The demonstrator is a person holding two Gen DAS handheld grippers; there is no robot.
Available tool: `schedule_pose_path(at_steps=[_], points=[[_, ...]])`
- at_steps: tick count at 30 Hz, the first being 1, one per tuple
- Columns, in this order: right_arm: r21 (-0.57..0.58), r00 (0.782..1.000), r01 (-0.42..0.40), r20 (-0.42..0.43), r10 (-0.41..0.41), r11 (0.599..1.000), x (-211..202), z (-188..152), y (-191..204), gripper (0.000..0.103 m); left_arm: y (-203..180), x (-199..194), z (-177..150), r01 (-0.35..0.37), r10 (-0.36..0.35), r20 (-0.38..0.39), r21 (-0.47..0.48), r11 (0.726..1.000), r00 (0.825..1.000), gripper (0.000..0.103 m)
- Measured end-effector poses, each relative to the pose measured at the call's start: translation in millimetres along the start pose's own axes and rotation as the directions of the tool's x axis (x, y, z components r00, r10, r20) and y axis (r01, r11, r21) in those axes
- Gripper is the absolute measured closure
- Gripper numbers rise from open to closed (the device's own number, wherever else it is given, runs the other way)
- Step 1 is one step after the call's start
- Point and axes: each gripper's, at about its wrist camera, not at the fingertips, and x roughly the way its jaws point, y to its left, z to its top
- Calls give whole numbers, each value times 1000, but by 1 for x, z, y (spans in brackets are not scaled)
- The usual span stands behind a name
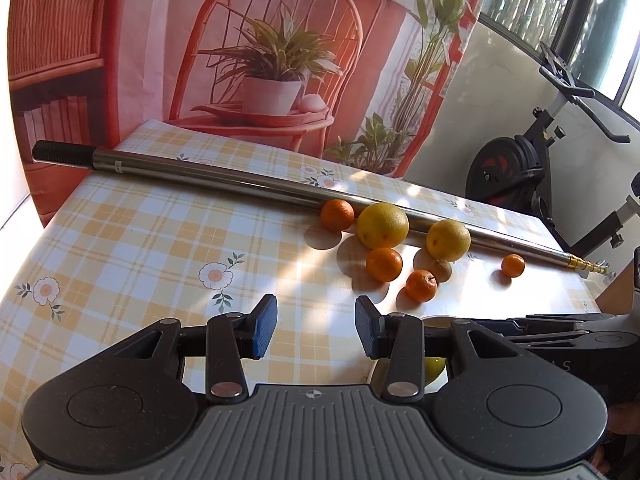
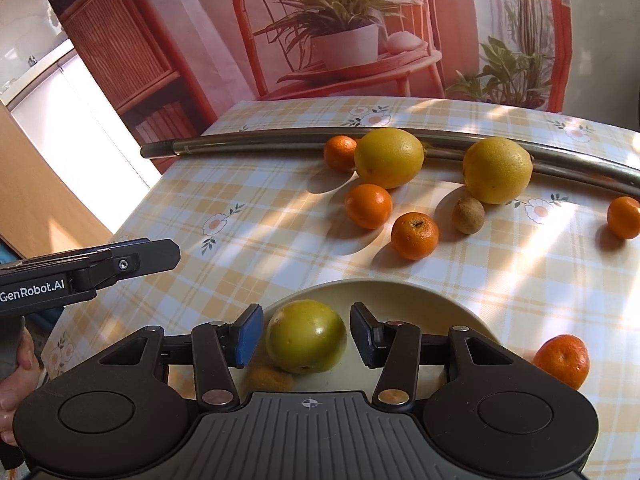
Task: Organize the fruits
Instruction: 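Move both grippers back to the row of fruits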
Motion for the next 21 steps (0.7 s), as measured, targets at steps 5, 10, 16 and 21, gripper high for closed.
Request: schedule_pose_path(at_steps=[5, 10, 16, 21], points=[[35, 997, 23, 70, -26, 999, -22, 5, -18, 58, -10, 4, 5, 6, -6, -4, 31, 999, 1000, 58], [69, 990, 60, 123, -68, 996, -41, 7, -41, 58, -17, 9, 10, 10, -10, -8, 52, 999, 1000, 58], [95, 980, 96, 167, -111, 991, -58, 6, -67, 58, -26, 19, 19, 19, -17, -25, 81, 997, 1000, 58], [110, 966, 147, 198, -167, 983, -67, 4, -90, 58, -38, 37, 26, 29, -23, -50, 125, 992, 998, 58]])
